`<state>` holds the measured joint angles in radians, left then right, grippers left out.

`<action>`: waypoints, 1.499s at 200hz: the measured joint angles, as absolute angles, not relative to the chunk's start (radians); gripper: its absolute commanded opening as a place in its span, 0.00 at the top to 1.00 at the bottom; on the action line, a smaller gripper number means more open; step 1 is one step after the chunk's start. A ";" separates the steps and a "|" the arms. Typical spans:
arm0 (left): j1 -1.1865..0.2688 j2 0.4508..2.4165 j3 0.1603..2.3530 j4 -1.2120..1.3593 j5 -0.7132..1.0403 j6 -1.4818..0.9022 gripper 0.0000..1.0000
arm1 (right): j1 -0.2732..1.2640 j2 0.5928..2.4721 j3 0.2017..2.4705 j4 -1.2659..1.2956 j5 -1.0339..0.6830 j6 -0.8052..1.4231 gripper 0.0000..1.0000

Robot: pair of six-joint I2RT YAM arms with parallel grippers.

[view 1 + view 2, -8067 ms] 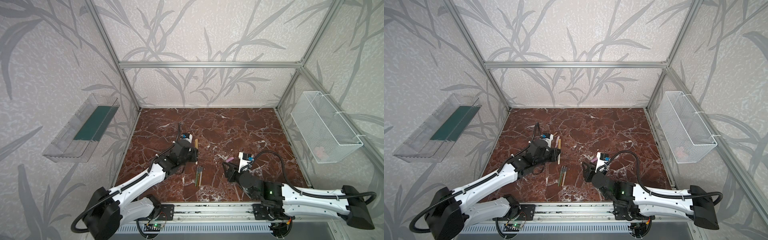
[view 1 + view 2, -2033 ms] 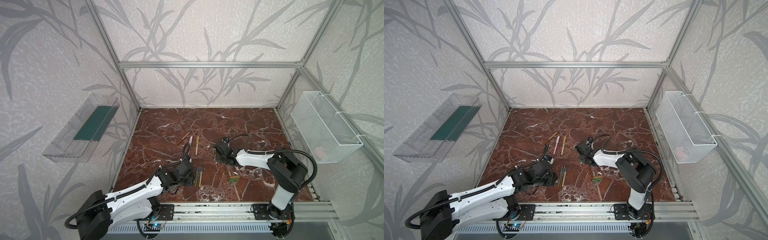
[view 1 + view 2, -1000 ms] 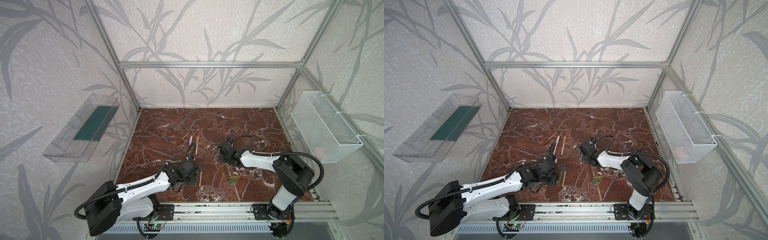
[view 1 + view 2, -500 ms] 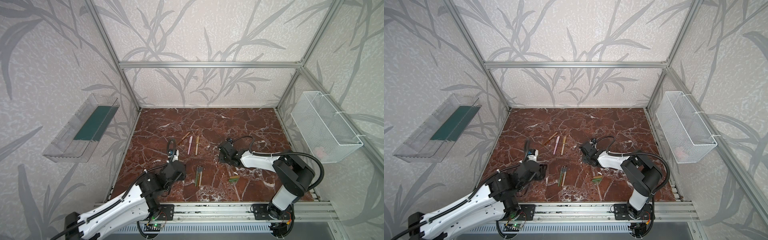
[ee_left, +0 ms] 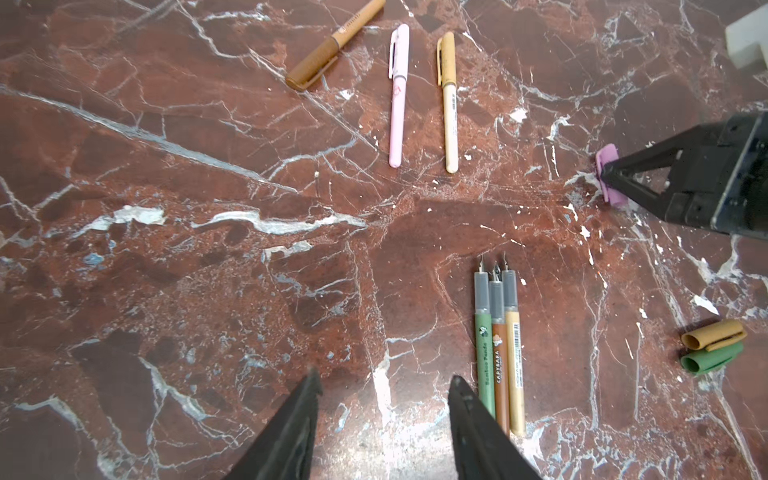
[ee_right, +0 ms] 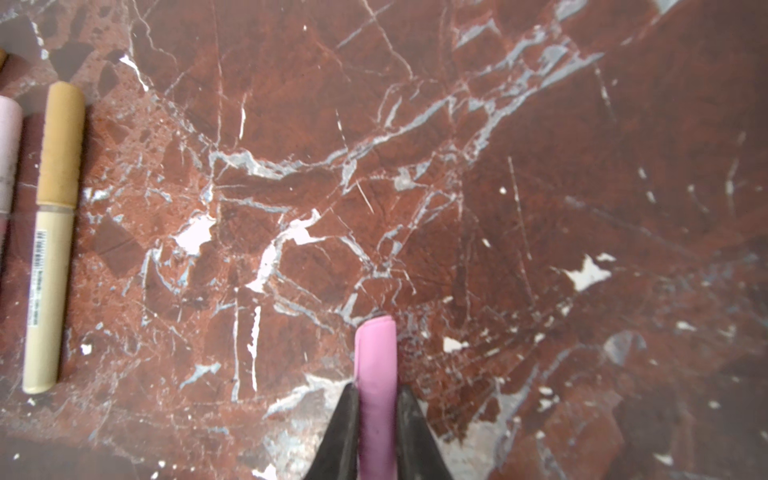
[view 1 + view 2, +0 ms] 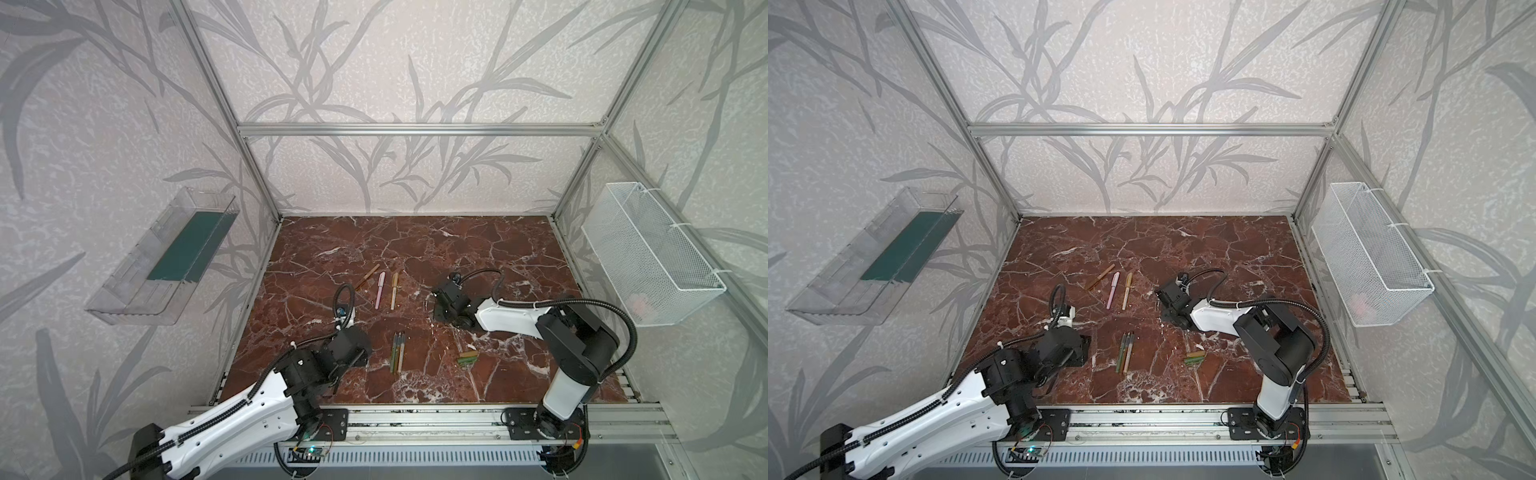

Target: Insert the pens into the pen caps

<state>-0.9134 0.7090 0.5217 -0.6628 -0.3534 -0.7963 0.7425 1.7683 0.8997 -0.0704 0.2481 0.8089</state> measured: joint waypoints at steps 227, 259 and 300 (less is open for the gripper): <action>-1.080 1.294 0.599 -0.455 -0.131 -0.696 0.74 | 0.738 1.352 0.633 -0.052 0.276 0.811 0.98; -1.084 1.322 0.633 -0.458 -0.183 -0.708 0.75 | 0.738 1.327 0.613 -0.052 0.281 0.810 0.98; -1.084 1.332 0.634 -0.464 -0.213 -0.712 0.77 | 0.738 1.318 0.613 -0.050 0.287 0.806 0.98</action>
